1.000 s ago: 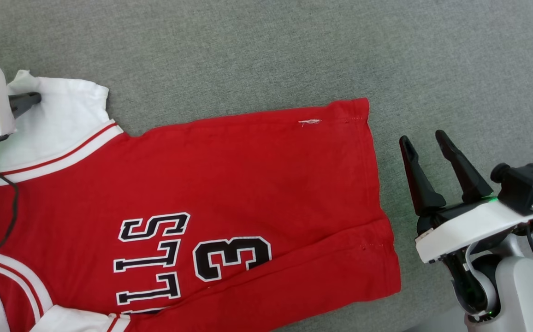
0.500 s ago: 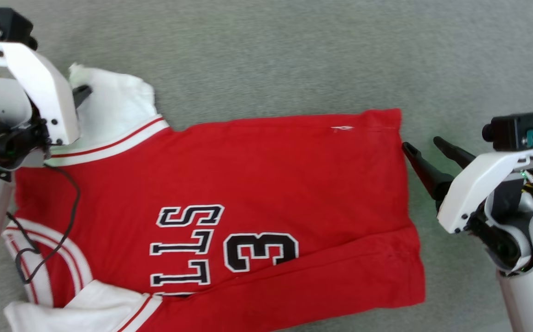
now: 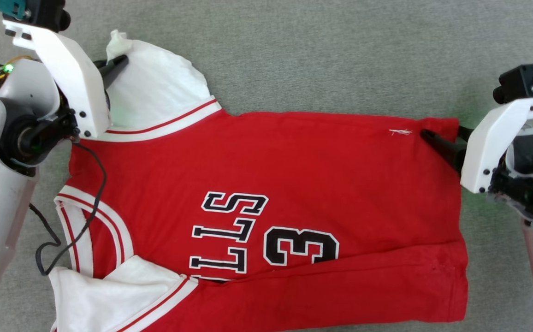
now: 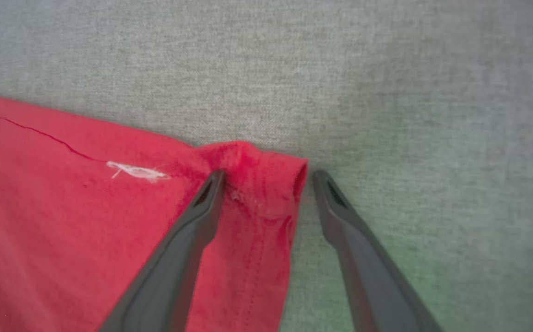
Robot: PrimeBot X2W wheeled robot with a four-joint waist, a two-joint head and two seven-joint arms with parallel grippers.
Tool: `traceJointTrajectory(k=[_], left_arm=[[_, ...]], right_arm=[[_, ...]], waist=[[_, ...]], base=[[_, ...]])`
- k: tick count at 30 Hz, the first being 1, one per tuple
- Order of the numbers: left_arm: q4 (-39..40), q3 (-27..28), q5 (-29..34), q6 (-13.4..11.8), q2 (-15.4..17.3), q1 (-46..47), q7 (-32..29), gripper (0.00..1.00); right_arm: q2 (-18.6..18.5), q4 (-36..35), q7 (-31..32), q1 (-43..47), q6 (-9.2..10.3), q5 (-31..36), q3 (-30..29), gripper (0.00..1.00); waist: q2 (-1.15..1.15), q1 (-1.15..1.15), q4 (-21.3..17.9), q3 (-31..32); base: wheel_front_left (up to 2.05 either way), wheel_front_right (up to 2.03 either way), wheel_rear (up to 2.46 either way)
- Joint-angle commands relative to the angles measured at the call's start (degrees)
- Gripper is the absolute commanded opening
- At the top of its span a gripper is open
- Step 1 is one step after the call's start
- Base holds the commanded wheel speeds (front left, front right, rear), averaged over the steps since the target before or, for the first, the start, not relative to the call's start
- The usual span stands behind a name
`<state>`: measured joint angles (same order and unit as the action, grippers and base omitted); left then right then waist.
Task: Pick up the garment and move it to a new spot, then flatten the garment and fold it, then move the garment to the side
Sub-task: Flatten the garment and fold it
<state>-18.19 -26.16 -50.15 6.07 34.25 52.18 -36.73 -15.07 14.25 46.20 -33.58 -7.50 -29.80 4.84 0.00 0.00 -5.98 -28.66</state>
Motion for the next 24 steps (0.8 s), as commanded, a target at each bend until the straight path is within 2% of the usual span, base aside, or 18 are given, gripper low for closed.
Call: traceJointTrajectory(k=[1, 2, 7, 14, 19, 24], left_arm=[[0.38, -0.29, -0.02, 0.26, -0.08, -0.53, 0.66, 0.0], [0.44, -0.37, -0.07, 0.35, -0.03, -0.7, 0.78, 0.0], [0.38, -0.5, -0.11, 0.47, 0.15, -1.36, 1.7, 0.0], [1.68, 0.98, -0.91, 0.04, 0.25, -5.61, 6.67, 0.0], [4.88, 3.32, -3.42, -1.43, 0.42, -14.99, 11.4, 0.0], [9.65, 5.21, -4.9, -4.59, 1.08, -26.46, 15.59, 0.0]], right_arm=[[1.53, 3.36, 3.78, 1.74, 0.02, -0.64, 1.78, 0.15], [1.75, 3.5, 4.59, 1.64, 0.02, -0.82, 1.76, 0.0], [0.7, 1.63, 4.98, 0.24, 0.03, -0.38, 1.48, 0.0], [-2.43, -4.85, -0.52, 1.39, 0.03, 1.81, 0.49, 0.0], [-3.03, -7.66, -1.49, 7.3, 0.03, 1.53, -0.65, 0.0], [-2.9, -9.08, -1.82, 14.53, 0.03, 0.79, -3.17, 0.0]], waist=[[0.0, 0.0, 0.48, -0.35], [0.0, 0.0, 0.57, -0.35], [0.0, 0.0, 0.96, 0.2], [0.0, 0.0, 2.41, 4.92], [0.0, 0.0, 3.85, 10.71], [0.0, 0.0, 5.78, 14.76]], base=[[0.0, 0.0, 0.0], [0.0, 0.0, 0.0], [0.0, 0.0, 0.0], [0.0, 0.0, 0.0], [0.0, 0.0, 0.0], [0.0, 0.0, 0.0]])
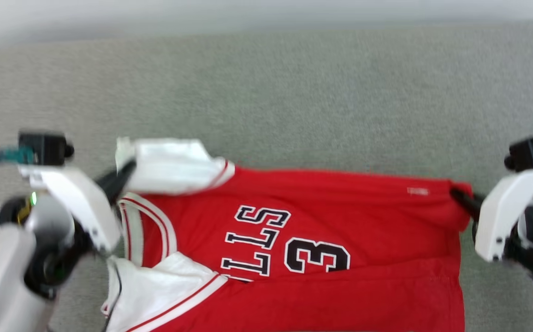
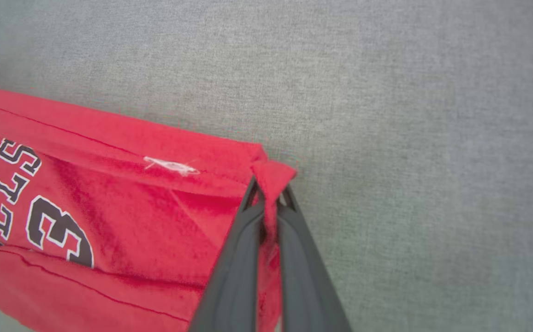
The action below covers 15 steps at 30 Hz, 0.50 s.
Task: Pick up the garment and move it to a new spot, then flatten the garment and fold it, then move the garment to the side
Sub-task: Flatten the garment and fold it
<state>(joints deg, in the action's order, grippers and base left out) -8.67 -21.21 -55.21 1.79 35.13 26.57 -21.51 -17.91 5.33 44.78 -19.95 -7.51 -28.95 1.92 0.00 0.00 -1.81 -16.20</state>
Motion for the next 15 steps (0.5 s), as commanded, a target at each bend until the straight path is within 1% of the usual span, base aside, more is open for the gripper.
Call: traceJointTrajectory(k=[1, 4, 6, 11, 12, 13, 14, 15], left_arm=[[1.07, 0.34, 0.02, -1.03, 0.34, -3.41, 0.93, 0.0], [3.56, 0.53, -0.69, -2.92, 0.39, -10.45, 2.5, 0.0], [5.09, 0.7, -1.92, -3.96, -0.28, -14.63, 3.28, 0.0], [5.92, 0.19, -3.89, -6.19, -1.32, -23.45, 3.95, 0.0], [5.75, -0.15, -4.24, -6.42, -1.86, -24.65, 3.8, 0.0], [5.61, -0.45, -4.77, -6.5, -2.58, -25.5, 3.82, 0.0], [5.44, -0.8, -5.29, -6.43, -3.2, -26.2, 3.82, 0.32], [4.8, -1.11, -5.51, -6.69, -3.57, -26.93, 3.7, 0.51]], right_arm=[[0.07, -0.11, -0.37, 2.34, 0.05, -0.21, -0.64, 0.0], [0.53, -0.08, -1.31, 6.05, 0.05, -0.62, -1.48, 0.0], [0.71, 0.0, -2.35, 8.24, 0.05, -0.88, -1.76, 0.0], [1.29, 1.5, -5.15, 13.67, 0.05, -1.4, -3.05, 0.0], [1.34, 1.79, -5.83, 14.6, 0.05, -1.22, -3.29, 0.02], [1.5, 2.26, -6.31, 15.5, 0.05, -1.11, -3.5, 0.4], [1.82, 2.68, -6.74, 16.33, 0.05, -1.2, -3.49, 0.9], [2.13, 3.06, -7.52, 17.01, 0.05, -1.06, -3.61, 1.0]], waist=[[0.0, 0.0, 1.89, 3.08], [0.0, 0.0, 2.41, 4.99], [0.0, 0.0, 2.66, 5.79], [0.0, 0.0, 2.84, 7.36], [0.0, 0.0, 2.81, 7.59], [0.0, 0.0, 2.78, 7.74], [0.0, 0.0, 2.75, 7.92], [0.0, 0.0, 2.65, 8.17]], base=[[0.0, 0.0, 0.0], [0.0, 0.0, 0.0], [0.0, 0.0, 0.0], [0.0, 0.0, 0.0], [0.0, 0.0, 0.0], [0.0, 0.0, 0.0], [0.0, 0.0, 0.0], [0.0, 0.0, 0.0]])
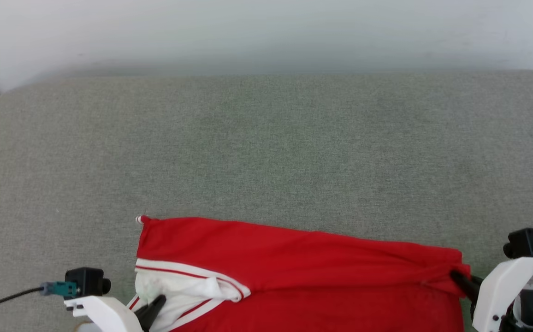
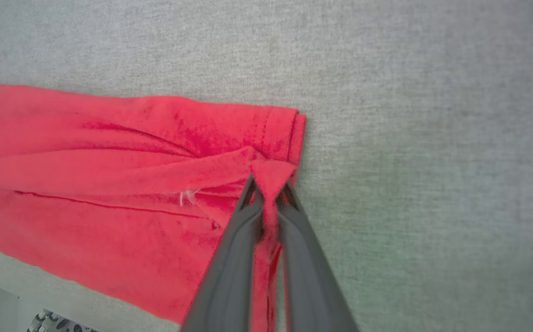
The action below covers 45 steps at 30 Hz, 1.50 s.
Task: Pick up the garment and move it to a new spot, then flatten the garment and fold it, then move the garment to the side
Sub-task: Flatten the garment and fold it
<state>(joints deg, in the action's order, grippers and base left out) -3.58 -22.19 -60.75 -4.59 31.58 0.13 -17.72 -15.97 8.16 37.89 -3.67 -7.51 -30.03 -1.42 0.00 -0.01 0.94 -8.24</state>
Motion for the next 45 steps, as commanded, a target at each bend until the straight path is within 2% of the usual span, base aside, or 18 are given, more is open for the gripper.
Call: traceJointTrajectory(k=[1, 8, 13, 18, 25, 31, 38, 45], left_arm=[[-0.9, -0.42, 0.14, -0.49, -0.31, -1.07, 0.05, 1.0], [-3.01, -0.78, 2.69, -0.46, -2.38, -1.95, 5.22, 1.0], [-0.53, -0.36, 7.04, -2.79, -2.42, -1.6, 10.54, 1.0], [3.4, 0.74, 10.51, -5.07, -3.07, -0.67, 15.94, 1.0], [7.01, 1.77, 17.99, -7.21, -4.06, 2.0, 26.27, 1.0], [8.52, 2.15, 23.82, -8.02, -5.19, 4.9, 31.61, 1.0], [10.38, 2.0, 27.0, -7.72, -6.63, 6.24, 32.58, 1.0], [11.12, 1.73, 28.0, -7.54, -6.6, 6.38, 32.67, 1.0]], right_arm=[[0.55, 0.59, -1.18, 1.37, 0.05, 0.08, -0.27, 1.0], [0.91, -0.44, -5.45, 4.62, 0.04, -0.19, 0.63, 1.0], [0.09, -5.67, -6.47, 6.36, 0.05, 0.45, -0.38, 1.0], [0.07, -10.14, -1.89, 6.94, 0.04, 0.87, -4.11, 1.0], [0.59, -12.19, 7.69, 5.18, 0.04, 1.32, -9.46, 1.0], [2.43, -11.28, 12.46, 4.3, 0.04, 1.31, -11.37, 1.0], [5.19, -7.19, 14.23, 3.55, 0.04, 0.67, -10.56, 1.0], [5.76, -0.58, 14.28, 3.39, 0.05, -1.22, -8.06, 1.0]], waist=[[0.0, 0.01, -0.24, 0.44], [0.0, 0.01, -1.37, 2.83], [0.0, 0.01, -2.15, 5.02], [0.0, 0.01, -2.45, 6.39], [0.0, 0.01, -1.01, 4.87], [0.0, 0.01, 2.15, 1.75], [0.0, 0.01, 5.01, -1.25], [0.0, 0.01, 5.72, -2.68]], base=[[0.0, 0.0, 0.0], [0.0, 0.0, 0.0], [0.0, 0.0, 0.0], [0.0, 0.0, 0.0], [0.0, 0.0, 0.0], [0.0, 0.0, 0.0], [0.0, 0.0, 0.0], [0.0, 0.0, 0.0]])
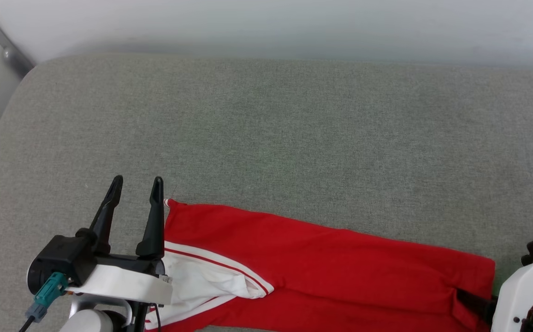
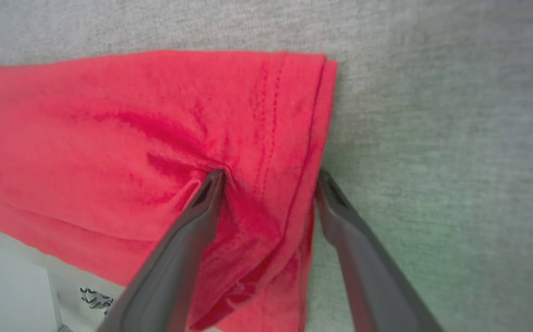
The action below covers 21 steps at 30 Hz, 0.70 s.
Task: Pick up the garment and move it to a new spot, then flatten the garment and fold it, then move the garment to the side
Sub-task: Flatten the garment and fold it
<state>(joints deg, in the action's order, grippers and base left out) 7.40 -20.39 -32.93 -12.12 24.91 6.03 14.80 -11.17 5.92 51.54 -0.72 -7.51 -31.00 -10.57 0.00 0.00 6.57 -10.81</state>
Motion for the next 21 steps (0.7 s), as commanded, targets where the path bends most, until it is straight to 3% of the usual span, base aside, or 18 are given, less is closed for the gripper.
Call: traceJointTrajectory(k=[1, 2, 5, 16, 21], left_arm=[[0.01, -0.08, 0.2, 0.04, 0.09, 0.45, 0.16, 1.0], [-0.12, -0.08, 0.21, 0.09, 0.07, 0.43, 0.17, 1.0], [-0.57, -0.12, 0.29, 0.1, 0.08, 0.11, 0.2, 1.0], [-0.54, -0.47, 0.22, -0.87, 1.19, -1.85, -1.44, 1.0], [0.52, -0.53, 0.22, -1.48, 1.58, -2.19, -2.26, 1.0]], right_arm=[[1.08, 2.77, 0.9, 0.47, 0.05, -0.63, 1.7, 1.0], [1.29, 3.7, 1.16, 0.41, 0.04, -1.16, 2.27, 0.59], [1.16, 5.08, 1.24, -0.26, 0.03, -2.89, 3.77, 0.0], [-5.61, 2.45, -2.27, -4.58, 0.04, -4.96, 5.05, 0.0], [-7.76, 3.36, -1.82, -7.2, 0.04, -3.98, 1.86, 0.0]], waist=[[0.0, 0.0, 0.07, -0.18], [0.0, 0.0, 0.01, -0.14], [0.0, 0.0, -0.32, 0.42], [0.0, 0.0, -2.52, 3.98], [0.0, 0.0, -3.65, 4.33]], base=[[0.0, 0.0, 0.0], [0.0, 0.0, 0.0], [0.0, 0.0, 0.0], [0.0, 0.0, 0.0], [0.0, 0.0, 0.0]])
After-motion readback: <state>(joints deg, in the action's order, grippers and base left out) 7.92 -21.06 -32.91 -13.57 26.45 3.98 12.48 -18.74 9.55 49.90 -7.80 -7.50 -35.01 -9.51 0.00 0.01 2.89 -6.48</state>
